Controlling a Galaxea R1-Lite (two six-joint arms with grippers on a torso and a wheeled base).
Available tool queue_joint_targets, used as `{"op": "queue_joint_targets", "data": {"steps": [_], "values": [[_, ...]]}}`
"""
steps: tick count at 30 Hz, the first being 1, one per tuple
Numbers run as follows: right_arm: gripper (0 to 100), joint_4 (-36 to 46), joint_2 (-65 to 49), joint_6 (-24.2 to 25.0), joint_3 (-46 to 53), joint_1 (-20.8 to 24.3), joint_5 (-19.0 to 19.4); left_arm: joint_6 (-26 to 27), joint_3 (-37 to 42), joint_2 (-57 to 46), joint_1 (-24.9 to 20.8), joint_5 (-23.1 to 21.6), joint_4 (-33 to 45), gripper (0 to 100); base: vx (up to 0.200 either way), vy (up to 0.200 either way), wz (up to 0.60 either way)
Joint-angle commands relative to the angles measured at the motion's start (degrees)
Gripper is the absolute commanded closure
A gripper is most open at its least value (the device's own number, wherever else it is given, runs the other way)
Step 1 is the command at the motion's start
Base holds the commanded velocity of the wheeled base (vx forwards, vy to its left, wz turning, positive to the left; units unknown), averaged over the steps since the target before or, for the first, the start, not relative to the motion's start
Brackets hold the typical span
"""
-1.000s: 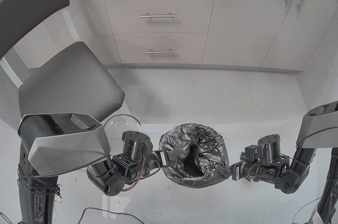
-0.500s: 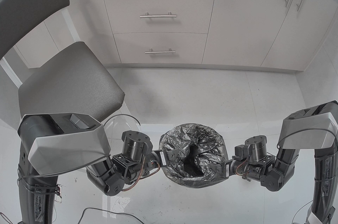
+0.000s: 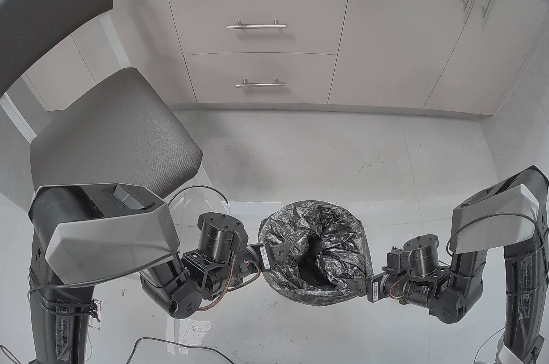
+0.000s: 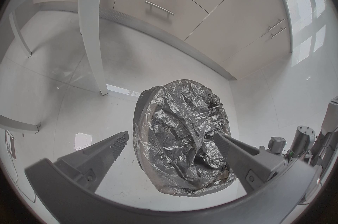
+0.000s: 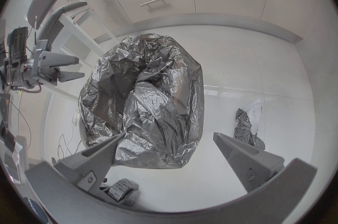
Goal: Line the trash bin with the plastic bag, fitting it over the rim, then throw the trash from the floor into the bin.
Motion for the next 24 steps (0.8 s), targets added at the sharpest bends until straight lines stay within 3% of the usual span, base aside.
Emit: {"op": "queue_joint_targets", "data": {"steps": [1,24], "values": [[0,-3.24,1.64,-0.05,3.8,0.24,-0.04,0.0,0.08,-0.08,-0.1,0.01,-0.02,0,0.0,0.0,0.0],[0,-9.75,5.68,-0.05,9.17,1.38,-0.12,0.0,0.16,0.0,-0.1,0.01,-0.02,0,0.0,0.0,0.0]]}}
